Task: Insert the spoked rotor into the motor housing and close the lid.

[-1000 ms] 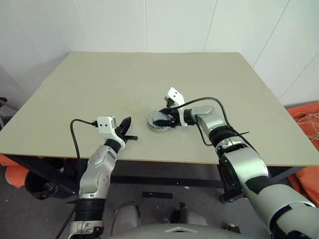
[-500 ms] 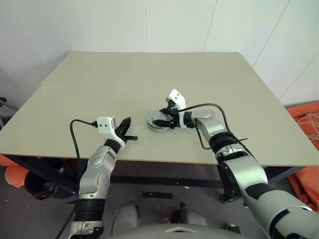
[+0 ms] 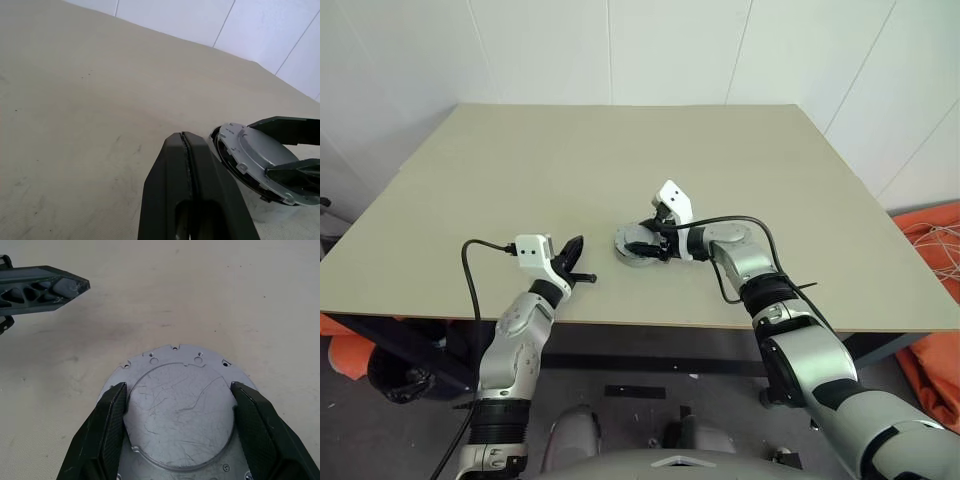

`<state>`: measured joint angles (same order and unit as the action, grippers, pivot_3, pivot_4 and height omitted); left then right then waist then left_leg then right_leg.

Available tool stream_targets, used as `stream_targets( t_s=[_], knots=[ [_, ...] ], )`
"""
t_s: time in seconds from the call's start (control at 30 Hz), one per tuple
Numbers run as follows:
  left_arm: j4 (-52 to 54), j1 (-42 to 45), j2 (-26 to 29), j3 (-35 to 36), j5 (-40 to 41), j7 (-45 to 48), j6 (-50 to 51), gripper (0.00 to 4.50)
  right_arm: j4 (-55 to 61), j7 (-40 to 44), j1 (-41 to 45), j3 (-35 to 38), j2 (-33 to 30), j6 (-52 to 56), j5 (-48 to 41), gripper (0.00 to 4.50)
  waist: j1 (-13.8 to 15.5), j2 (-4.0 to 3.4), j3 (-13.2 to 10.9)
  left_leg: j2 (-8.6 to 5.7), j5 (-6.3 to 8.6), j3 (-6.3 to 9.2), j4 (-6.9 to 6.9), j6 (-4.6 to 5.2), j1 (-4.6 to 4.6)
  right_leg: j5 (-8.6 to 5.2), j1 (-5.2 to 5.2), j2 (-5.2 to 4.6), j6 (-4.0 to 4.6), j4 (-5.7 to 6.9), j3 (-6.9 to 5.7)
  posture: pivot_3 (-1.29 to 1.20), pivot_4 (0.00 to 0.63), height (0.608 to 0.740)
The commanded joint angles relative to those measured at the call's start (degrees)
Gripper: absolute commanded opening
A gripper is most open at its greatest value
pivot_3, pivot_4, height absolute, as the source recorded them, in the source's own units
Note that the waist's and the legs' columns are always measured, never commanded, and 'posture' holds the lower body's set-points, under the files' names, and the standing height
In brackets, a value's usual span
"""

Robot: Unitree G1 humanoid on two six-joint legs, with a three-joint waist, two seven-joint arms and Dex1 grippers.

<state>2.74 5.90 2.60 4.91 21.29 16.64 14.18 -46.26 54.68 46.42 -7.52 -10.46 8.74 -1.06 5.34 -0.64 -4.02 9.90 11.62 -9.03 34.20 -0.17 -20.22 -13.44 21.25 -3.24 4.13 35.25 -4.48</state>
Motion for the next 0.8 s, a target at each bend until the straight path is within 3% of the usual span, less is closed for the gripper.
stream_targets(
  t_s=[0.03,0.8],
  knots=[
    [1.99,0.50,0.21,0.13,0.48,0.22,-0.32,0.00,4.05,-0.62,1.76,0.39,0.38,-2.04,-1.02,3.20,-0.01,0.00,0.00,0.00,0.00,0.00,0.00,0.00,0.00,0.00,0.00,0.00,0.00,0.00,0.00,0.00,0.000,0.740],
    [2.01,0.38,0.13,-0.08,0.48,0.49,-0.22,0.00,3.03,-2.48,0.33,-2.23,-0.03,-4.19,1.10,3.20,-0.02,0.00,-0.01,0.00,0.06,0.00,-0.02,0.09,-0.14,0.01,0.05,0.00,0.00,-0.17,-0.01,0.00,0.000,0.740]
  ],
)
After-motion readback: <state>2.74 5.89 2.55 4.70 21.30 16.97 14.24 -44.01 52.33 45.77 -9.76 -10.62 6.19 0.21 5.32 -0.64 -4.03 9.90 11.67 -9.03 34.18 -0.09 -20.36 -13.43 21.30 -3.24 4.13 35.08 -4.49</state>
